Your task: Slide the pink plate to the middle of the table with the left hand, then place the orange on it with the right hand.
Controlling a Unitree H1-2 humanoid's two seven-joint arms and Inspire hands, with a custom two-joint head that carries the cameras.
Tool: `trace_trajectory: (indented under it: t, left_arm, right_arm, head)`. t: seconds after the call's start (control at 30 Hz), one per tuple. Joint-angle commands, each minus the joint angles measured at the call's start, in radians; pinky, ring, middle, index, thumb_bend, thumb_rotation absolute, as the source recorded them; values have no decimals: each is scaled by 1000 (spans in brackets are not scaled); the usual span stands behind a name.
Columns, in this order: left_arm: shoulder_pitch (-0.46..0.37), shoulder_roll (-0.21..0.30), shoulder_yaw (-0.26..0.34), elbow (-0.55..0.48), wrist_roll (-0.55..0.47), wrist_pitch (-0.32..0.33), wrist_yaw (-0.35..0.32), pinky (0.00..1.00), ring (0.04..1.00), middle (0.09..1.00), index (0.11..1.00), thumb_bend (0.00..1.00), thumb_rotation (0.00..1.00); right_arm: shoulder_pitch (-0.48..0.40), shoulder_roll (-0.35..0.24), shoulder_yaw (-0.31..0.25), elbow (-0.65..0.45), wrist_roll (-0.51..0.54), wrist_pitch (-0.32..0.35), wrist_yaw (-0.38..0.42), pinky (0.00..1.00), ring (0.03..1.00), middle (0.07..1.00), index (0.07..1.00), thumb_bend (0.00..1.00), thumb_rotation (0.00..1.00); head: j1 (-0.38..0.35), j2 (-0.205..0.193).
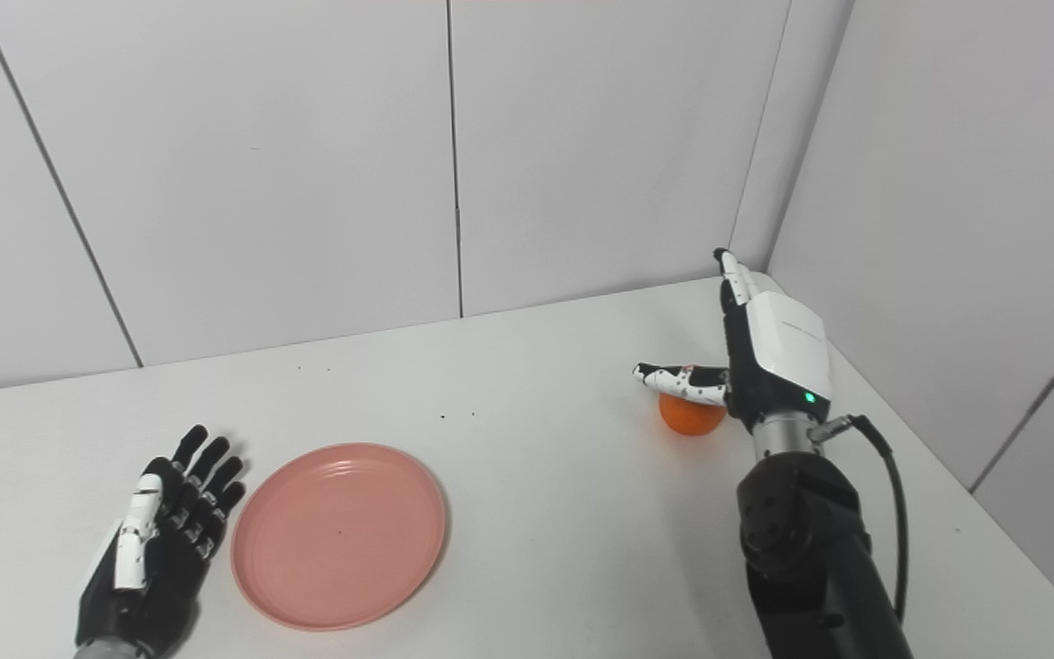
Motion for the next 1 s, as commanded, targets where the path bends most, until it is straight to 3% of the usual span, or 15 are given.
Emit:
trace_trajectory:
  t: [0.0, 0.7, 0.97]
  left_arm:
    - [8, 10, 7, 10, -5, 47, 7, 1000, 981, 987, 988, 299, 1000]
    - [3, 27, 7, 10, -19, 52, 2, 999, 972, 981, 981, 301, 1000]
    - [5, 27, 8, -13, -19, 67, 6, 995, 969, 980, 977, 301, 1000]
  right_arm:
    - [-31, -30, -13, 0, 3, -2, -22, 719, 866, 939, 952, 998, 421]
    - [-40, -43, -44, 123, 38, 0, 4, 772, 891, 945, 948, 988, 407]
    - [-52, -35, -59, 154, 31, 0, 34, 740, 865, 931, 946, 993, 408]
  head:
    - [1, 0]
    - [0, 20]
    - [3, 31]
